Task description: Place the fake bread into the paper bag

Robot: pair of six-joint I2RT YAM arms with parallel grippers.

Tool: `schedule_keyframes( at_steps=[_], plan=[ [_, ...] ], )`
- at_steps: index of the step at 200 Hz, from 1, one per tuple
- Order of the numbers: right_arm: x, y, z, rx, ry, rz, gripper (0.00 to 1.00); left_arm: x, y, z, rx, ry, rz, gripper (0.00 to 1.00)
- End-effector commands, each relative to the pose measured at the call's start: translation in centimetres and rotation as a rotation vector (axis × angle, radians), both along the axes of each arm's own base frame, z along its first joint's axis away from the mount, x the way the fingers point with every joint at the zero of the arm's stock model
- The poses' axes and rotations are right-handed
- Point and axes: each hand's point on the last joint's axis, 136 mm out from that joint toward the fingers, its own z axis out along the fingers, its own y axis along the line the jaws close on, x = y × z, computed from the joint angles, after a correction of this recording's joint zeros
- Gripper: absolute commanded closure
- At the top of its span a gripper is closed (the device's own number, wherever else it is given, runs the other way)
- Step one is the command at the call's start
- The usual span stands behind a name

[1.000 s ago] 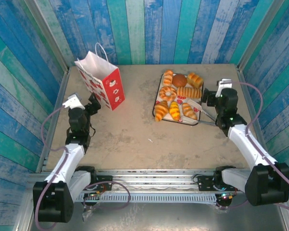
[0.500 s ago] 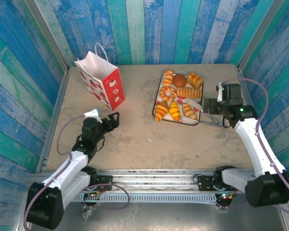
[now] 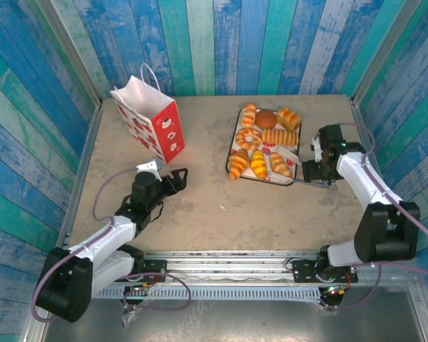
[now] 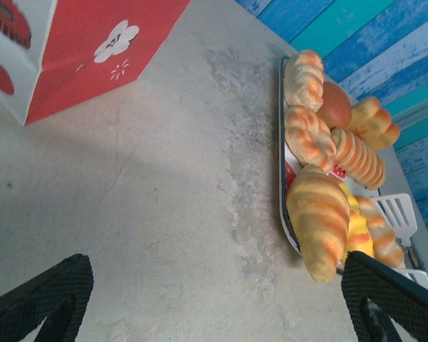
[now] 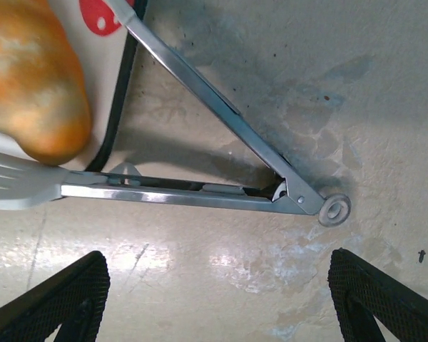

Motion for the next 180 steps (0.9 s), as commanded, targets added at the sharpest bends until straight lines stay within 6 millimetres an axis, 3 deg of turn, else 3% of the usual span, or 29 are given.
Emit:
schedule_keyframes(
  at_steps=[1, 47, 62, 92, 123, 180],
  plan=[
    [1.3, -0.8, 1.0, -0.018, -0.026, 0.036, 0.18, 1.2, -0.5, 2.8, 0.105, -0.075, -0.048, 0.06],
    [2.1, -0.9, 0.5, 0.005, -0.081, -0.01, 0.18, 2.9, -2.8, 9.9, 0.297, -0.189, -0.192, 0.0],
    [2.1, -0.9, 0.9, 0.006, -0.123, -0.027, 0.17, 4.0, -3.5, 13.1, 0.346, -0.218, -0.22, 0.02],
    [2.3, -1.0, 1.9, 0.015, -0.198, -0.059, 0.14, 7.0, -3.4, 17.5, 0.458, -0.163, -0.198, 0.04],
    [2.3, -1.2, 2.5, 0.014, -0.236, -0.083, 0.15, 11.2, -2.2, 19.2, 0.591, -0.03, -0.105, 0.03],
    [1.8, -1.3, 4.1, 0.024, -0.333, -0.105, 0.13, 17.8, -0.2, 18.5, 0.63, 0.172, -0.041, 0.07]
  ],
)
